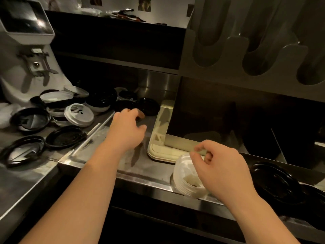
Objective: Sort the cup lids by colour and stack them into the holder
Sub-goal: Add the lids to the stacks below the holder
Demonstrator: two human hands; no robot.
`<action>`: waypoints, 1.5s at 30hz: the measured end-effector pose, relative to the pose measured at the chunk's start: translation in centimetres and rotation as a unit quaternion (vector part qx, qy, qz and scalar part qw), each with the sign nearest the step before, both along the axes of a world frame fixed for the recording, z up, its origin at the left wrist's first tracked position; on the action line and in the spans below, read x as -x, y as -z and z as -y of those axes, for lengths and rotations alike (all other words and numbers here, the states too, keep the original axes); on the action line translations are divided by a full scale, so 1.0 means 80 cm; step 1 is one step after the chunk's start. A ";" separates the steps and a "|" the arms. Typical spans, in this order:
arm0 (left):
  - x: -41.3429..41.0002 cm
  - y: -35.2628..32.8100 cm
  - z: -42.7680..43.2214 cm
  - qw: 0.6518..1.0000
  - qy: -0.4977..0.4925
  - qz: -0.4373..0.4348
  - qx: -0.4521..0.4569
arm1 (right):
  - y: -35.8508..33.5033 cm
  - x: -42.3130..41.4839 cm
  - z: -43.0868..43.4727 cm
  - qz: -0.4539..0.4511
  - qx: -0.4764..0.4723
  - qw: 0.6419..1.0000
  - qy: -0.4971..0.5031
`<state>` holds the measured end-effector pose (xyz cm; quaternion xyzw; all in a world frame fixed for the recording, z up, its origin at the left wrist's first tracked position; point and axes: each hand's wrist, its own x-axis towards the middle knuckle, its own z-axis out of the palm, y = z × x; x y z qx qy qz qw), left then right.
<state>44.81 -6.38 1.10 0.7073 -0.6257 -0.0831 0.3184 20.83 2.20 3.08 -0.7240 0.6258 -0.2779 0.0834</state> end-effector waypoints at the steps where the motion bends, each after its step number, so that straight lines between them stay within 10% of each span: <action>1: -0.009 -0.003 0.021 0.998 -0.037 0.040 -0.025 | 0.000 -0.004 0.001 0.007 0.000 1.000 -0.005; 11: -0.046 0.009 0.145 0.964 -0.050 0.156 -0.207 | -0.005 0.007 0.016 0.028 -0.008 1.000 -0.010; 18: -0.034 -0.007 0.121 0.994 -0.052 -0.003 -0.100 | -0.004 0.018 0.017 0.060 -0.014 0.998 -0.011; 22: 0.007 -0.053 0.038 0.982 0.116 -0.147 -0.014 | -0.008 0.019 0.013 0.137 -0.027 0.990 -0.031; 33: 0.152 -0.075 -0.117 0.936 0.297 0.060 0.182 | -0.041 0.066 -0.033 0.461 -0.044 0.885 -0.048; 45: 0.289 -0.072 -0.143 0.904 0.405 -0.053 0.125 | -0.059 0.225 -0.078 0.346 -0.074 0.935 0.029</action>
